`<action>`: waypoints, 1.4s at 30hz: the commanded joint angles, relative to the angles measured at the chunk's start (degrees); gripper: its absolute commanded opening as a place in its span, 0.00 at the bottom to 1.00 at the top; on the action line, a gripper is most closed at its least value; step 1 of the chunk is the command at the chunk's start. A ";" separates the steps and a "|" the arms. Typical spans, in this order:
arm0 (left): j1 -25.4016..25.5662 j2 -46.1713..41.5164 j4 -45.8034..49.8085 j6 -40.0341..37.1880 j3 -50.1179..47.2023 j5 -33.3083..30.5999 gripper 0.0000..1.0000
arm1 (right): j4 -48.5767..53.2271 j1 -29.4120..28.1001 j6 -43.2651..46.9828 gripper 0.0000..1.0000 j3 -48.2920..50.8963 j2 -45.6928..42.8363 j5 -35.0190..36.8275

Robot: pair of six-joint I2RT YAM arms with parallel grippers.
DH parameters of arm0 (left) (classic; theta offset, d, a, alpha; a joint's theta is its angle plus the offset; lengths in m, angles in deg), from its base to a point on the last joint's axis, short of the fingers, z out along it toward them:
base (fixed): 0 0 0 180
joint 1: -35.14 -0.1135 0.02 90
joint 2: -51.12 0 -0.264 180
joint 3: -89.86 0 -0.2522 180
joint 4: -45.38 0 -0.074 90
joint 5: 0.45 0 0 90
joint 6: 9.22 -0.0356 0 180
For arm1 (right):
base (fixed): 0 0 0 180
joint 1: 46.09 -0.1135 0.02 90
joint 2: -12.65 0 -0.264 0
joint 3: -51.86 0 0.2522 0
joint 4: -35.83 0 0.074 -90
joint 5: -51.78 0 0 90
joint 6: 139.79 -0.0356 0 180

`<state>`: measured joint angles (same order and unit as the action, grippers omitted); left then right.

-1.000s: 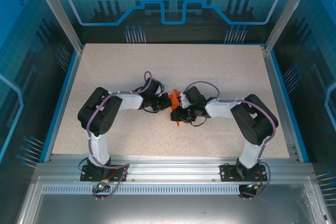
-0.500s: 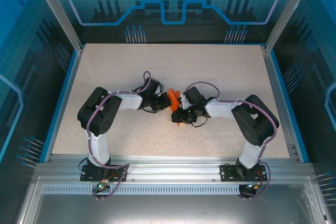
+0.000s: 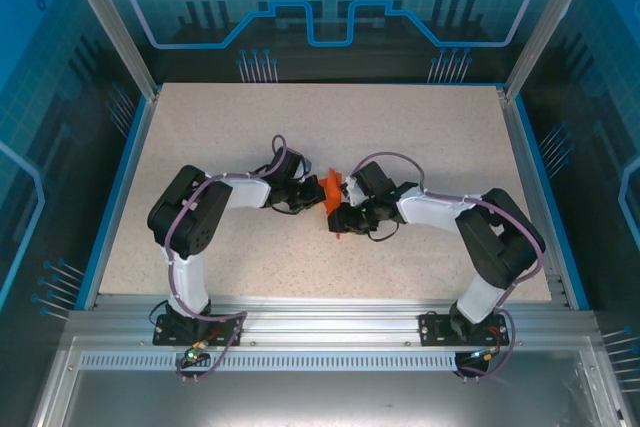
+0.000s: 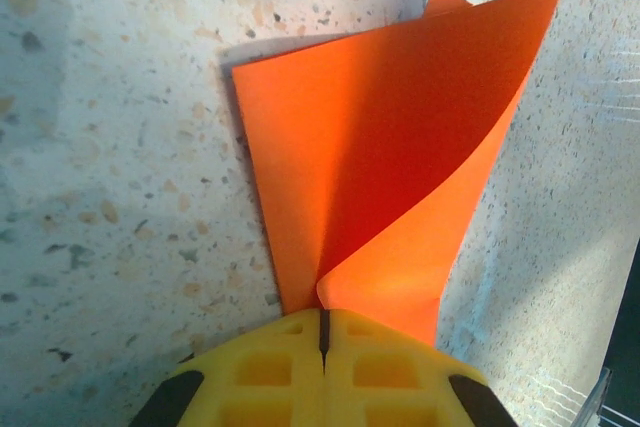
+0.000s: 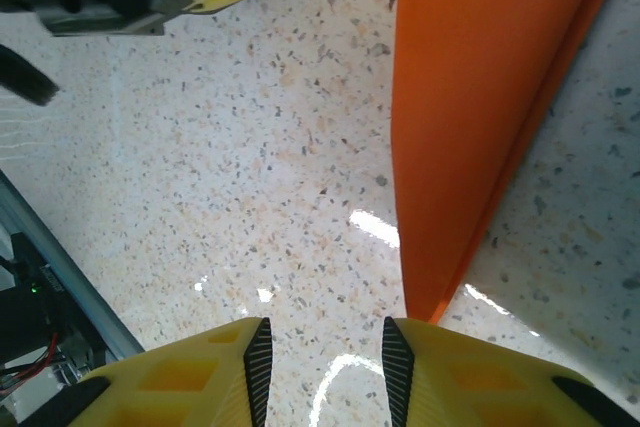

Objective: Fold a paper plane with a square sheet of paper (fold left side to right side)

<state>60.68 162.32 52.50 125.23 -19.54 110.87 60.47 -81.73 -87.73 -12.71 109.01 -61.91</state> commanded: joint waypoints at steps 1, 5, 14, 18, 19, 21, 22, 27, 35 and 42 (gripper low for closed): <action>-1.67 3.06 4.17 -1.20 -1.69 -5.59 0.00 | 1.97 -0.49 0.28 0.37 -0.15 -0.78 -2.02; -1.64 2.93 4.17 -1.12 -1.55 -5.37 0.00 | -0.32 1.24 -0.44 0.37 2.03 -1.93 -2.67; -1.63 2.88 4.44 -1.56 -1.29 -5.49 0.00 | -4.31 10.58 2.88 0.29 -2.03 -0.85 -7.99; -1.65 3.06 4.35 -1.51 -1.20 -5.32 0.00 | -5.81 11.59 1.86 0.25 -5.77 3.28 -7.78; -1.68 3.06 4.43 -1.51 -1.20 -5.28 0.00 | -6.09 11.56 1.54 0.24 -7.03 4.57 -7.76; -1.63 3.02 4.51 -1.56 -1.16 -5.32 0.00 | -6.89 11.47 0.57 0.23 -8.94 7.00 -8.06; -1.63 3.06 4.48 -1.56 -1.07 -5.23 0.00 | -6.87 11.47 0.18 0.22 -10.12 8.37 -7.79; -1.64 3.06 4.46 -1.51 -1.03 -5.06 0.00 | -5.49 11.40 -0.13 0.22 -15.07 13.83 -7.25; -1.72 3.06 4.76 -1.47 -0.86 -5.14 0.00 | -3.39 10.77 0.20 0.22 -18.72 18.79 -7.63; -1.71 3.15 5.21 -1.72 -0.61 -5.19 0.00 | 0.90 10.06 1.80 0.22 -20.86 21.52 -4.38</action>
<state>60.57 162.41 52.44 125.21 -19.51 110.90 57.78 -70.93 -87.03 -31.94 128.92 -67.79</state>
